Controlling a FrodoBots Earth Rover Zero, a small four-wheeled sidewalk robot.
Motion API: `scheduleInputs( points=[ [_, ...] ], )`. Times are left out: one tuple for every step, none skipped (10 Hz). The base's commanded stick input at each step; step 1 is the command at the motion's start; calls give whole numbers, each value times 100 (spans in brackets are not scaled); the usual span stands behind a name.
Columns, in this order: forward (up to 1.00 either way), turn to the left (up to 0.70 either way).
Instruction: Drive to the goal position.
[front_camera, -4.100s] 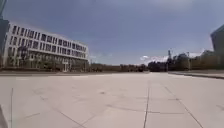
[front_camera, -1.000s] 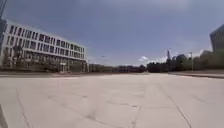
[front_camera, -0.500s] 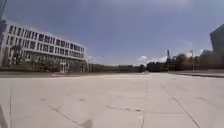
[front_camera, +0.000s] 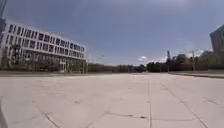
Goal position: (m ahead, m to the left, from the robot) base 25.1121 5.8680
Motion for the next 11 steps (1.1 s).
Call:
scheduleInputs(
  points=[
    [50, 0],
    [50, 0],
    [50, 0],
    [50, 0],
    [50, 0],
    [50, 0],
    [50, 0],
    [50, 0],
    [50, 0],
    [50, 0],
    [50, 0]
  ],
)
